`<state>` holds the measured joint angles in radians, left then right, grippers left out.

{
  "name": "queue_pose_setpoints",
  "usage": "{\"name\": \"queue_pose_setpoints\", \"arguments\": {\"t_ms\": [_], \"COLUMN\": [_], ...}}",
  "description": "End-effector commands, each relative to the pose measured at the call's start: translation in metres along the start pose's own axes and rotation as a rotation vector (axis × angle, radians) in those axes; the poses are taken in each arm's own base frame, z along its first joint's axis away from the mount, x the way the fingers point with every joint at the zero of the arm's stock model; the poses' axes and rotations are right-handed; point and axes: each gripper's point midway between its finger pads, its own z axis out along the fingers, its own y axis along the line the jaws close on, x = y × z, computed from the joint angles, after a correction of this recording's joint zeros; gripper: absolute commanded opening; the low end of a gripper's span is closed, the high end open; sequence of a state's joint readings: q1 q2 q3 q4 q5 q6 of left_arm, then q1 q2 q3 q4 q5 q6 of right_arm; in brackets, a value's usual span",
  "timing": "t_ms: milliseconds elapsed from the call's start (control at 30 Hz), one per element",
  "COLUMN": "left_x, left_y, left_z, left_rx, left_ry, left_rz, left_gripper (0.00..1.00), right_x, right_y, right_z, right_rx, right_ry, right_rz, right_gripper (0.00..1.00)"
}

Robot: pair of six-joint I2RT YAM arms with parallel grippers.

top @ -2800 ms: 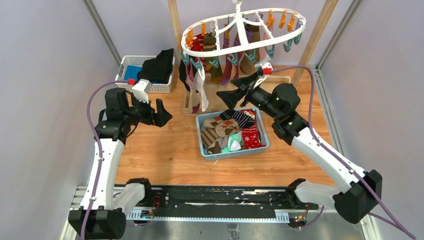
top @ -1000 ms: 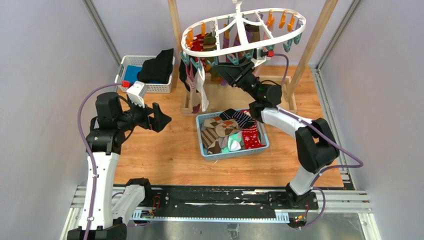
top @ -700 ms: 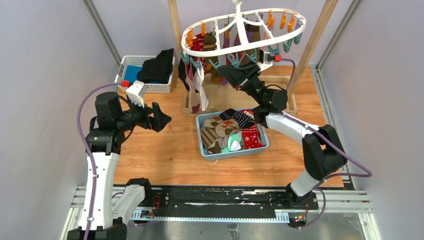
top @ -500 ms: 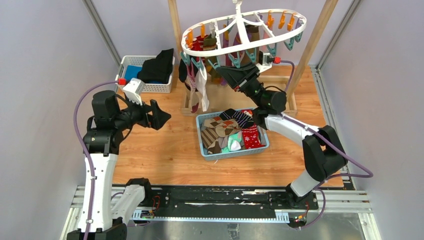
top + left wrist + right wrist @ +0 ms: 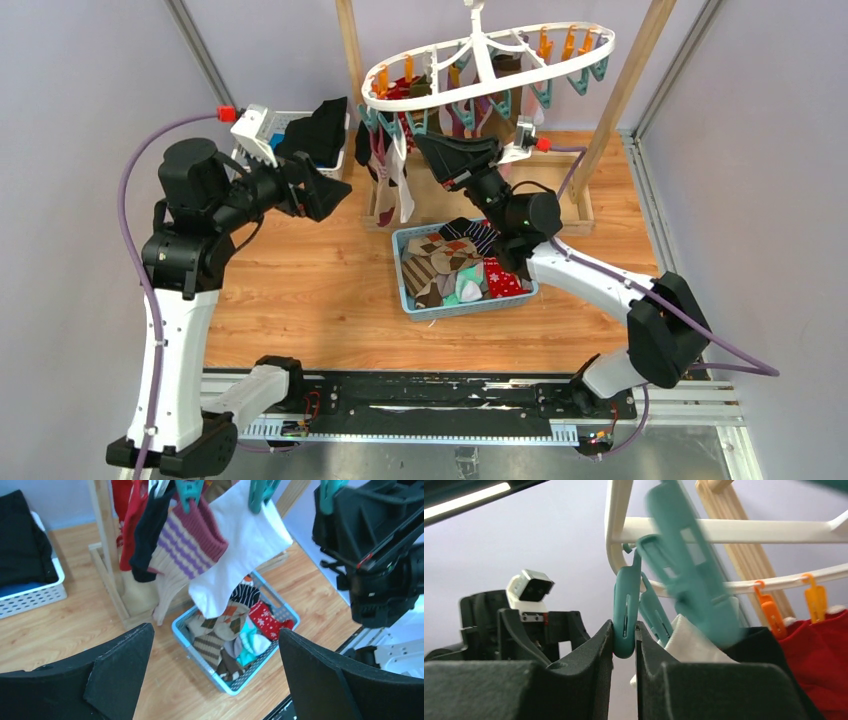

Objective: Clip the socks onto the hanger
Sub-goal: Open the clamp at the hanger.

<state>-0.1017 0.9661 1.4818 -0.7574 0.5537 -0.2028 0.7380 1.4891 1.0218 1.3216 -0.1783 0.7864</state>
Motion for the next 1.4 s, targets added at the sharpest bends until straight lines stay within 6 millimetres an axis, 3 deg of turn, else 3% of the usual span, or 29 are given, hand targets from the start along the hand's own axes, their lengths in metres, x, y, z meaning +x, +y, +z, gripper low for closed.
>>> {"name": "queue_pose_setpoints", "arguments": {"t_ms": [0,133,333,633,1000,1367], "left_x": [-0.026,-0.047,-0.071,-0.083,-0.077,-0.079], "left_y": [-0.019,-0.044,-0.065,-0.082,-0.072,-0.068], "left_z": [0.011,0.026,0.050,0.083,0.107,0.116], "left_rx": [0.016,0.050,0.111,0.183,0.134,0.108], "left_ry": [-0.028,-0.044,-0.054,-0.105,-0.092,-0.092], "left_rz": [-0.061,-0.042,-0.037,-0.046,-0.035,-0.085], "left_gripper": [1.00,1.00,1.00,0.99,0.81,0.64], "right_x": [0.007,0.016,0.030,0.038,0.051,0.062], "right_y": [0.013,0.007,0.000,-0.001,-0.003,-0.003], "right_z": [0.000,0.001,0.004,0.010,0.015,0.017], "right_rx": [0.010,0.029,0.033,0.018,0.014,0.017], "right_ry": [0.015,0.034,0.072,0.104,0.152,0.182], "right_rz": [-0.164,-0.176,-0.191,-0.192,-0.205,-0.243], "right_gripper": [0.04,0.04,0.03,0.02,0.00,0.00]}}
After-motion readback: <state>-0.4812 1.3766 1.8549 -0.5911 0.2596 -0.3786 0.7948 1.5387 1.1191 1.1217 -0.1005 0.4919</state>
